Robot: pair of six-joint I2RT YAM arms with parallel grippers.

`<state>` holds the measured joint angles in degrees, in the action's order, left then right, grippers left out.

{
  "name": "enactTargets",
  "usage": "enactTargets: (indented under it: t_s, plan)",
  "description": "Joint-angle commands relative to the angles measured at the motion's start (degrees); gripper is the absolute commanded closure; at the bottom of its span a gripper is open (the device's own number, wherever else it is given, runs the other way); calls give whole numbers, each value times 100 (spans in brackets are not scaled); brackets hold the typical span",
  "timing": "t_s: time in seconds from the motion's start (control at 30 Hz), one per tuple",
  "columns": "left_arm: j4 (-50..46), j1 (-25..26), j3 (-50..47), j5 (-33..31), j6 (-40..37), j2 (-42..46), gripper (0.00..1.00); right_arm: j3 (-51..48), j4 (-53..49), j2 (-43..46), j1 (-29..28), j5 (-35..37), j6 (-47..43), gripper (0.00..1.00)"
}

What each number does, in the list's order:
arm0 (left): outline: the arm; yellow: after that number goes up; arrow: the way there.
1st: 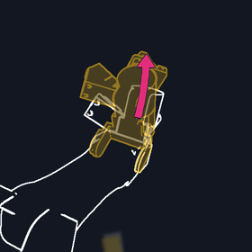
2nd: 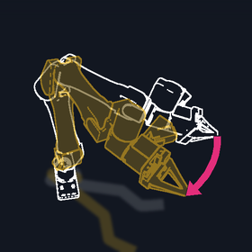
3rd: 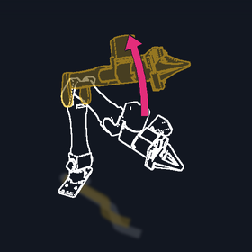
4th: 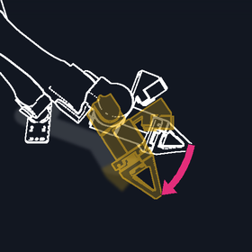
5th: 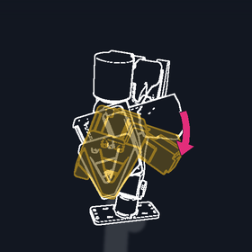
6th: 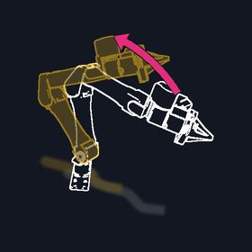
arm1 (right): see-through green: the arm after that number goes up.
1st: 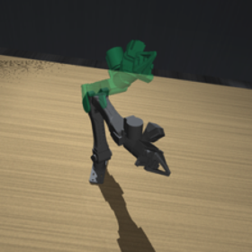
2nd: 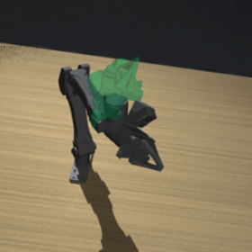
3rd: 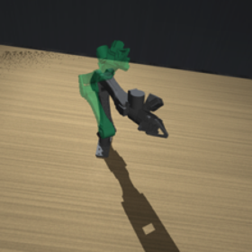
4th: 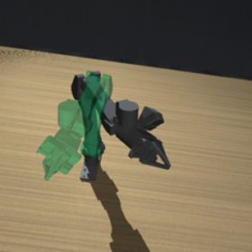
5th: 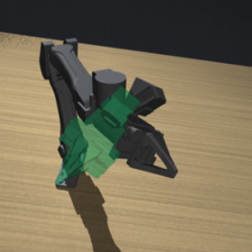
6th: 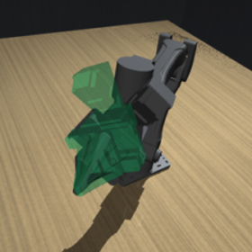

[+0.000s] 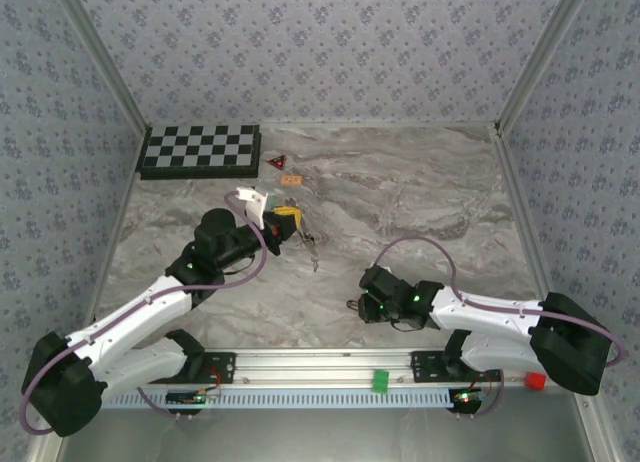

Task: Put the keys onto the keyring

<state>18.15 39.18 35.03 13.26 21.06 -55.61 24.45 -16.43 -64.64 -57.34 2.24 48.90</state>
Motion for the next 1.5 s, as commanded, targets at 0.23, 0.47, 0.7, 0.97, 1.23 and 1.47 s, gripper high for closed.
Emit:
enactTargets:
  t_s: [0.23, 0.47, 0.7, 0.97, 1.23, 1.47]
  plan:
    - [268, 44, 39, 89, 56, 15, 100, -45, -170, -31, 23, 26, 67, 85]
    - [269, 37, 47, 107, 57, 16, 100, -45, -156, -31, 30, 82, 65, 95]
    - [250, 44, 65, 144, 48, 15, 100, 42, -316, 306, 30, 337, -53, 100]
    - [195, 51, 110, 246, 39, 78, 100, 70, -482, 1345, 167, 905, -707, 100]
    - [210, 43, 204, 238, -17, -173, 100, 57, 127, 2008, 835, 758, -1705, 100]
    - [-426, 28, 446, 101, 39, -32, 100, 322, 907, 1736, 1454, 101, -2460, 100]
